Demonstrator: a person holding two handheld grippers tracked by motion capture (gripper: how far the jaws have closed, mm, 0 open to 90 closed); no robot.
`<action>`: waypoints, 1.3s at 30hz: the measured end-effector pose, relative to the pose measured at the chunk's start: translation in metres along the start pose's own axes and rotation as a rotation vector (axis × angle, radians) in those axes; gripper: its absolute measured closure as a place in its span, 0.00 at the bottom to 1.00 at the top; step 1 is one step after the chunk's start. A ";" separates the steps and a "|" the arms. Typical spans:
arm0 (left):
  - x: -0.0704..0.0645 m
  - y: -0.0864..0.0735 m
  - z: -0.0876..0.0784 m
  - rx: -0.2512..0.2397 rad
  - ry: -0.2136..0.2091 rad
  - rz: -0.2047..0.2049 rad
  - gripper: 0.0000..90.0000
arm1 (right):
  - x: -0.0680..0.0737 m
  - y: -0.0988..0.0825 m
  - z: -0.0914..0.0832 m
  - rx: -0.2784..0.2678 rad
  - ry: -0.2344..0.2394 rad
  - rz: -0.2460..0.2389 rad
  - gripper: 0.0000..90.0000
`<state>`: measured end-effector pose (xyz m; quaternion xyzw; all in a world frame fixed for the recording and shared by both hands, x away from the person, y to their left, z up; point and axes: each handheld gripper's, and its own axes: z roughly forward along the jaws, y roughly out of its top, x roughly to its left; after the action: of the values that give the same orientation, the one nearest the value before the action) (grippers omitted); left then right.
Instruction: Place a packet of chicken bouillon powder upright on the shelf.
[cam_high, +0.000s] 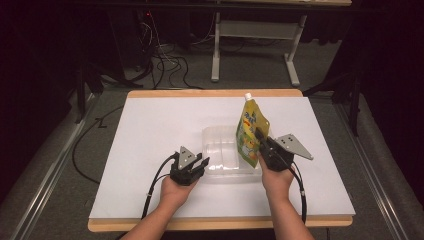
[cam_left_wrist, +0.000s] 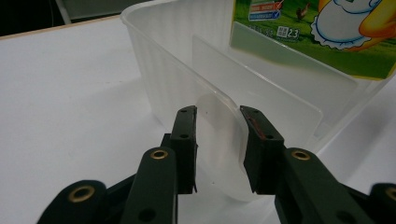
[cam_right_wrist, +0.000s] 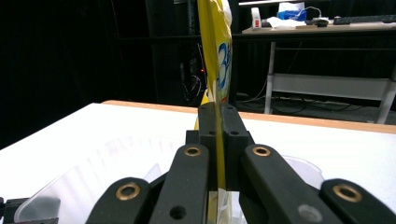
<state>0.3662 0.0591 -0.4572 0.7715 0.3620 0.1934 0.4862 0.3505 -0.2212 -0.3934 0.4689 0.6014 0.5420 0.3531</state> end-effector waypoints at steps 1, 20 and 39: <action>0.000 0.000 0.000 0.000 0.002 0.000 0.77 | 0.000 0.000 0.000 -0.002 0.001 -0.002 1.00; 0.000 0.001 -0.001 0.004 0.000 -0.010 0.77 | 0.004 -0.013 -0.002 0.028 0.030 0.013 0.99; 0.001 0.001 -0.001 0.002 -0.005 -0.013 0.77 | 0.003 -0.021 -0.007 0.083 0.040 -0.009 0.98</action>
<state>0.3661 0.0602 -0.4560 0.7702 0.3659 0.1880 0.4874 0.3387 -0.2199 -0.4127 0.4693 0.6325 0.5243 0.3238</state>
